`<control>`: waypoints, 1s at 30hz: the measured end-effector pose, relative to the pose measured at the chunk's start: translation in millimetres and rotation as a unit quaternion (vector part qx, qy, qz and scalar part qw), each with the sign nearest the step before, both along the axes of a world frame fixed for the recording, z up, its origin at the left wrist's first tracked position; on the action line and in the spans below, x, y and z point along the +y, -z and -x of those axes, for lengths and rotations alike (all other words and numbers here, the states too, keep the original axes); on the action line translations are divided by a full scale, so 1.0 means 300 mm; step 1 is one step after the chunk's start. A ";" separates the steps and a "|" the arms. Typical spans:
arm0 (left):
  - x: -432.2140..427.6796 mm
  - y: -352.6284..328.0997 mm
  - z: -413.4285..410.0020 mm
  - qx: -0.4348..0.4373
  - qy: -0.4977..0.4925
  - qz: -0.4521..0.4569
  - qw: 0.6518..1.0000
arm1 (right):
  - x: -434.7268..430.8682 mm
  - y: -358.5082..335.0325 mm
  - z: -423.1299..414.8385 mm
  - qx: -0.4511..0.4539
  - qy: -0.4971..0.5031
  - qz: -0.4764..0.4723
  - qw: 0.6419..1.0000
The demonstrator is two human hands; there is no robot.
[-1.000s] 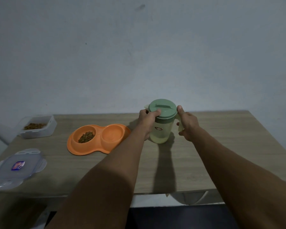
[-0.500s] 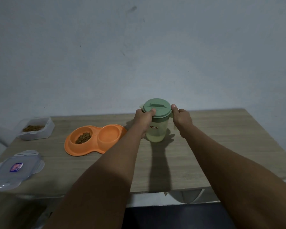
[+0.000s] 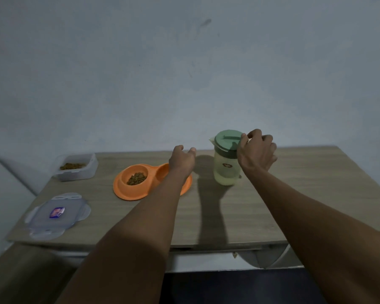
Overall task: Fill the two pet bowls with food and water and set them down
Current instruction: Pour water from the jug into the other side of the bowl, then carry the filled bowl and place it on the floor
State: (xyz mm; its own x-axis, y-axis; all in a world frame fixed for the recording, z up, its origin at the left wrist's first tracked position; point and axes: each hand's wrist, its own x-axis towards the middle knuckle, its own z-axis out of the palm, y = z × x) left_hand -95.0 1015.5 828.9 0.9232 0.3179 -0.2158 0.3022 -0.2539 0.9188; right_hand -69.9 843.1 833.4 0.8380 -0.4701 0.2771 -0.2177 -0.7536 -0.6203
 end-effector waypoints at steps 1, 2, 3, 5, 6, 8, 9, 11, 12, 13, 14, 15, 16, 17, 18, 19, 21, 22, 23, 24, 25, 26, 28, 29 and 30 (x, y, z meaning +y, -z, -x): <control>0.041 -0.001 0.014 -0.004 -0.002 -0.006 1.000 | 0.042 -0.001 0.009 -0.019 -0.011 -0.006 1.000; 0.077 0.001 0.027 -0.003 -0.002 -0.013 1.000 | 0.082 -0.001 0.017 -0.031 -0.023 -0.014 0.999; 0.111 0.003 0.038 0.001 -0.003 -0.022 1.000 | 0.120 0.004 0.023 -0.035 -0.037 -0.020 0.999; 0.203 0.006 0.064 0.014 -0.001 -0.046 0.999 | 0.223 0.025 0.051 -0.022 -0.062 -0.021 0.998; 0.253 0.005 0.072 0.017 -0.004 -0.057 0.998 | 0.277 0.036 0.066 -0.010 -0.073 -0.020 0.997; 0.340 0.008 0.083 0.023 -0.015 -0.069 0.997 | 0.362 0.062 0.088 0.020 -0.087 -0.018 0.996; 0.372 0.011 0.089 0.025 -0.021 -0.074 0.997 | 0.390 0.073 0.099 0.036 -0.093 -0.016 0.995; 0.465 0.032 0.097 0.028 -0.032 -0.084 0.996 | 0.470 0.110 0.116 0.056 -0.103 -0.023 0.993; 0.501 0.044 0.099 0.032 -0.038 -0.092 0.994 | 0.497 0.127 0.120 0.062 -0.108 -0.029 0.992; 0.542 0.056 0.104 0.042 -0.044 -0.102 0.993 | 0.528 0.146 0.125 0.074 -0.111 -0.035 0.991; 0.577 0.066 0.111 0.054 -0.051 -0.108 0.991 | 0.551 0.167 0.126 0.091 -0.112 -0.040 0.989; 0.609 0.073 0.118 0.066 -0.058 -0.114 0.990 | 0.571 0.182 0.126 0.113 -0.113 -0.044 0.986; 0.630 0.083 0.123 0.076 -0.060 -0.123 0.988 | 0.580 0.196 0.127 0.137 -0.111 -0.047 0.983; 0.658 0.094 0.121 0.087 -0.061 -0.135 0.985 | 0.596 0.204 0.122 0.159 -0.108 -0.048 0.980; 0.680 0.105 0.118 0.098 -0.059 -0.143 0.983 | 0.608 0.214 0.114 0.178 -0.105 -0.047 0.977; 0.697 0.112 0.118 0.111 -0.056 -0.146 0.981 | 0.616 0.220 0.109 0.194 -0.103 -0.044 0.975; 0.718 0.136 0.111 0.145 -0.045 -0.145 0.978 | 0.630 0.239 0.089 0.217 -0.098 -0.036 0.971; 0.724 0.147 0.107 0.161 -0.040 -0.144 0.976 | 0.631 0.249 0.076 0.226 -0.097 -0.035 0.969; 0.729 0.157 0.104 0.174 -0.037 -0.144 0.974 | 0.633 0.257 0.064 0.236 -0.093 -0.037 0.967; 0.730 0.167 0.100 0.184 -0.033 -0.140 0.972 | 0.632 0.263 0.054 0.244 -0.089 -0.042 0.965; 0.730 0.177 0.094 0.192 -0.031 -0.137 0.971 | 0.631 0.270 0.042 0.252 -0.085 -0.045 0.963; 0.729 0.191 0.082 0.200 -0.031 -0.135 0.970 | 0.629 0.281 0.026 0.261 -0.084 -0.046 0.961; 0.724 0.205 0.069 0.211 -0.028 -0.145 0.966 | 0.626 0.298 0.005 0.276 -0.080 -0.054 0.956; 0.719 0.211 0.062 0.213 -0.025 -0.154 0.965 | 0.624 0.308 -0.006 0.285 -0.075 -0.062 0.953; 0.713 0.217 0.053 0.218 -0.022 -0.160 0.963 | 0.620 0.319 -0.019 0.296 -0.066 -0.075 0.950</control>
